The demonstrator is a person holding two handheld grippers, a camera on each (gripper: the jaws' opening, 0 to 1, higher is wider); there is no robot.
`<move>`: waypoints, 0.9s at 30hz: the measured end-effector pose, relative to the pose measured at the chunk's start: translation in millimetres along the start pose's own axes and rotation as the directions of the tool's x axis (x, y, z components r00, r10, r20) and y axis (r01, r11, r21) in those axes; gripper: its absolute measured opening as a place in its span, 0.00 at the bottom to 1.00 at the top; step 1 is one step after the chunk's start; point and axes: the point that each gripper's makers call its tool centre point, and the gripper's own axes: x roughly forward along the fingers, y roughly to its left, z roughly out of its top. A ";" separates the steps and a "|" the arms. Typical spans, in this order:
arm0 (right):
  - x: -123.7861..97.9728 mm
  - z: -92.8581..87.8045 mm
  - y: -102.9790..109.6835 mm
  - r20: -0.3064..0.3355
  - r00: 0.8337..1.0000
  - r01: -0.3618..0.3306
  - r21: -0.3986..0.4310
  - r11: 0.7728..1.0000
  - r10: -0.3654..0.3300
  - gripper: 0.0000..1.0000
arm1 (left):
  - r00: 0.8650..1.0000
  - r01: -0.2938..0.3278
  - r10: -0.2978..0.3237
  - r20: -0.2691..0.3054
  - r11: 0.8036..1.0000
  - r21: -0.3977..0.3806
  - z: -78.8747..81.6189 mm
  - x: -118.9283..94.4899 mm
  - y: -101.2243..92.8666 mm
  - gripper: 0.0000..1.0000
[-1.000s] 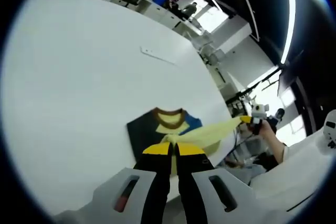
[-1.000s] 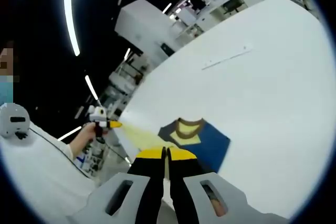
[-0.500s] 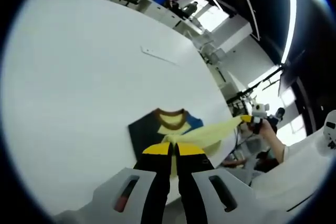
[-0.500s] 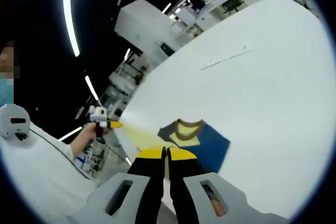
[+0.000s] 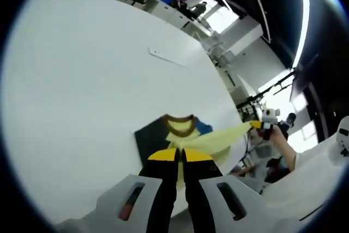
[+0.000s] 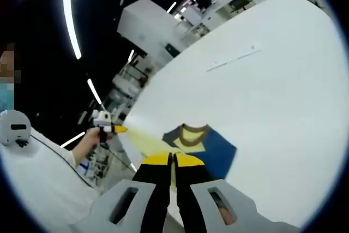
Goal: Fold the garment on the visible template until the final outline fits inside the template.
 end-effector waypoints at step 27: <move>14.1 7.1 -23.9 0.007 1.000 0.007 0.044 0.999 -0.008 0.02 | 1.000 0.006 -0.006 -0.010 0.999 -0.036 8.4 18.1 18.8 0.00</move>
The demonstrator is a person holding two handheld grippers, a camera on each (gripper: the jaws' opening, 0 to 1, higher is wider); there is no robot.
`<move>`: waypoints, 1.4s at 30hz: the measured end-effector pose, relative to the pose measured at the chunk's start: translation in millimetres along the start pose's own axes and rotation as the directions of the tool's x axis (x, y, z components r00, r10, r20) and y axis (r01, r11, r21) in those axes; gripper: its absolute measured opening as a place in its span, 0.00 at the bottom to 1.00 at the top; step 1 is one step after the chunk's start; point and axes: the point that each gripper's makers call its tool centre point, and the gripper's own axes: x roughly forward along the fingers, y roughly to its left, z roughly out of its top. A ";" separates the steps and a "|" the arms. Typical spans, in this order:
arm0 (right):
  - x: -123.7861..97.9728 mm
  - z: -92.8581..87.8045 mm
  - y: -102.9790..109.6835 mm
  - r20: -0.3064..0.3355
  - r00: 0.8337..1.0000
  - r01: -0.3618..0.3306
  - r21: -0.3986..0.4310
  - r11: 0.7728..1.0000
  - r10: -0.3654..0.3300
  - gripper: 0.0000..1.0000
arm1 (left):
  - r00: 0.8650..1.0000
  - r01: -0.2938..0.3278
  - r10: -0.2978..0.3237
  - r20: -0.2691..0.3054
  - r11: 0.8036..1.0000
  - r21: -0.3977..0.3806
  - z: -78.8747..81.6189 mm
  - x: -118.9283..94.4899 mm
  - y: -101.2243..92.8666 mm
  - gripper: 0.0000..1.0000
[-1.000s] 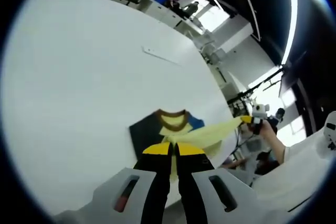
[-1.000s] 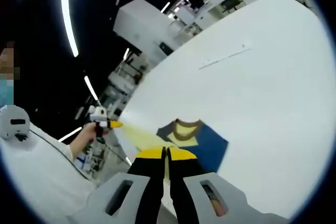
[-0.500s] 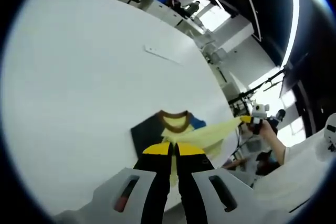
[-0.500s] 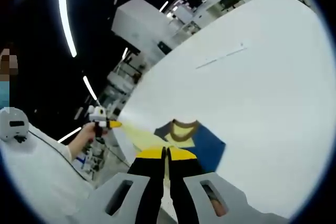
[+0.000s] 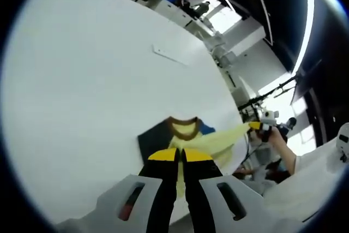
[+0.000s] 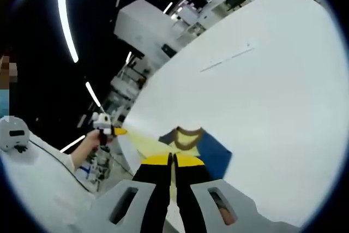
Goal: Fold the garment on the visible template until the final outline fits inside the template.
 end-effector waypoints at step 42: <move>35.0 -19.6 -53.3 -0.029 0.998 0.054 0.130 0.990 -0.051 0.02 | 0.998 -0.025 0.019 -0.054 0.993 -0.114 -7.2 44.0 48.2 0.00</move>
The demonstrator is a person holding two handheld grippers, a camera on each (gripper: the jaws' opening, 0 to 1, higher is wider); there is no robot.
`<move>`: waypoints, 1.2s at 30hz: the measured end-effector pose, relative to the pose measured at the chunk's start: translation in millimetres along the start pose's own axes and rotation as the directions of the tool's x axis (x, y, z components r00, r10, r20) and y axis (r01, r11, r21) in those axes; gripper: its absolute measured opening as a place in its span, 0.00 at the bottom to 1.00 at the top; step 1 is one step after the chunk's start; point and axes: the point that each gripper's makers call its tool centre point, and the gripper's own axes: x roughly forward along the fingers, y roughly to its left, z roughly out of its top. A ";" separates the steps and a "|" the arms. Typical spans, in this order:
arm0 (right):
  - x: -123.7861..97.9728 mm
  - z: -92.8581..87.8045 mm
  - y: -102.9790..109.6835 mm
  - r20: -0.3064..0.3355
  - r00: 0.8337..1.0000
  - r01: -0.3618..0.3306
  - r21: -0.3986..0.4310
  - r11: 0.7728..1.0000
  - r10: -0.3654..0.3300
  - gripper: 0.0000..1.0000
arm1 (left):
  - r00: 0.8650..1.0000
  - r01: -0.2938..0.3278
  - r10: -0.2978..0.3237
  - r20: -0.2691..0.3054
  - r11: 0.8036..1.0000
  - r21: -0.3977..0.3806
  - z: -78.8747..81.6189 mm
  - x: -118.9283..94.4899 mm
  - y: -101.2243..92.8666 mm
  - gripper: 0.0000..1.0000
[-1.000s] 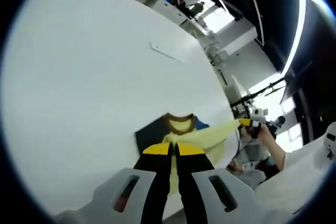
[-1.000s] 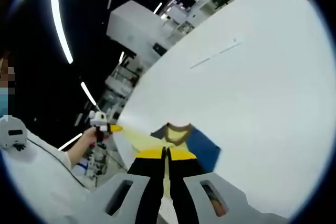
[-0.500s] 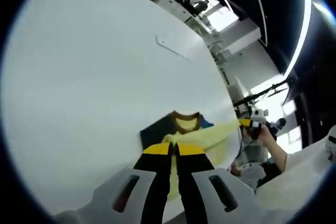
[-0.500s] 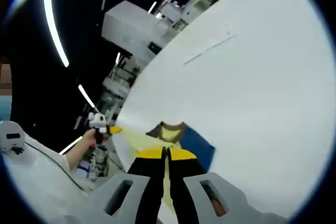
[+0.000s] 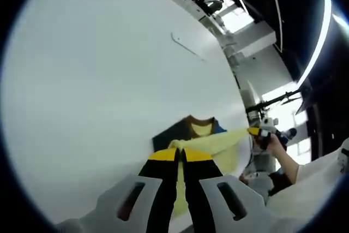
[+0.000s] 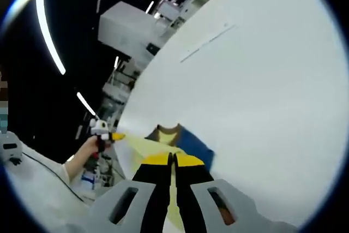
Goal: Fold the garment on the visible template until the final outline fits inside the template.
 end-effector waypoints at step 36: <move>25.6 5.2 -39.2 0.004 0.998 0.060 0.096 0.994 -0.061 0.02 | 0.998 -0.032 0.029 -0.058 0.998 -0.056 3.5 36.5 29.9 0.00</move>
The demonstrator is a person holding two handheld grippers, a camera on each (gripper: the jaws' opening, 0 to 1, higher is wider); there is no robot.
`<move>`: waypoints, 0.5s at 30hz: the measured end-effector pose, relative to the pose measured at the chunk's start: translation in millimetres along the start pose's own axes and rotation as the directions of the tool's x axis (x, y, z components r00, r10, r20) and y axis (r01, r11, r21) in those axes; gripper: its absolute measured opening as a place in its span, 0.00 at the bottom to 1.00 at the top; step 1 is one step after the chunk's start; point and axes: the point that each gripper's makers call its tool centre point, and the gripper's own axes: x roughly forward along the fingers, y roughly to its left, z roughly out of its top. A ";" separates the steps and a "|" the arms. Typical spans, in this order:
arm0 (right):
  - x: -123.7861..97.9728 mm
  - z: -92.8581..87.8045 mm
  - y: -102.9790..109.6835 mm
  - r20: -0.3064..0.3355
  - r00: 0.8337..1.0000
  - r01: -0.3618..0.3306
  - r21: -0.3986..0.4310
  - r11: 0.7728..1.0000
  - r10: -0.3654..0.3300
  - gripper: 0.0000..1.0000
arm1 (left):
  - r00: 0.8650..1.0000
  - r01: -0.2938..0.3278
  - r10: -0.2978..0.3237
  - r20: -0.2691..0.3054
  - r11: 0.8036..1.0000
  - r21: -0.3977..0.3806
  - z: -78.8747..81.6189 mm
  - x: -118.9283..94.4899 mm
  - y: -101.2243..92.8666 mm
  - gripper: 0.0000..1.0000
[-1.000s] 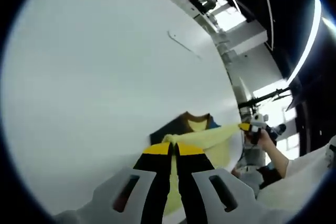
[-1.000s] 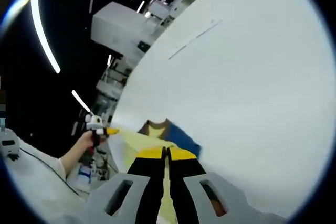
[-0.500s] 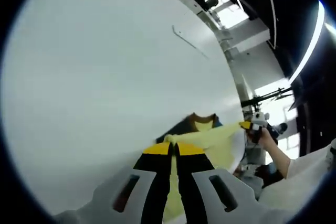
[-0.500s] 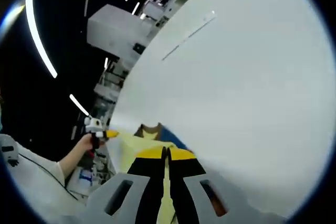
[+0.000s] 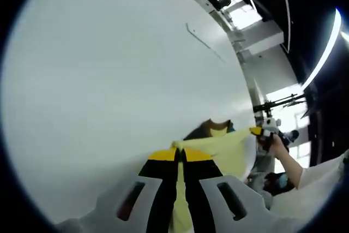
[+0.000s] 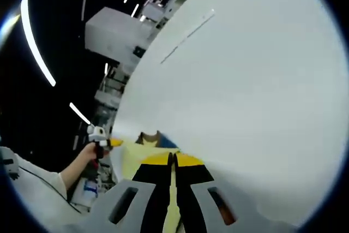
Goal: Fold the garment on the visible template until the final outline fits inside the template.
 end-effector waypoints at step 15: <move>7.9 -2.4 -13.6 0.008 0.999 0.032 0.026 0.999 -0.032 0.02 | 1.000 -0.020 0.020 -0.022 1.000 -0.013 -1.6 9.9 11.5 0.00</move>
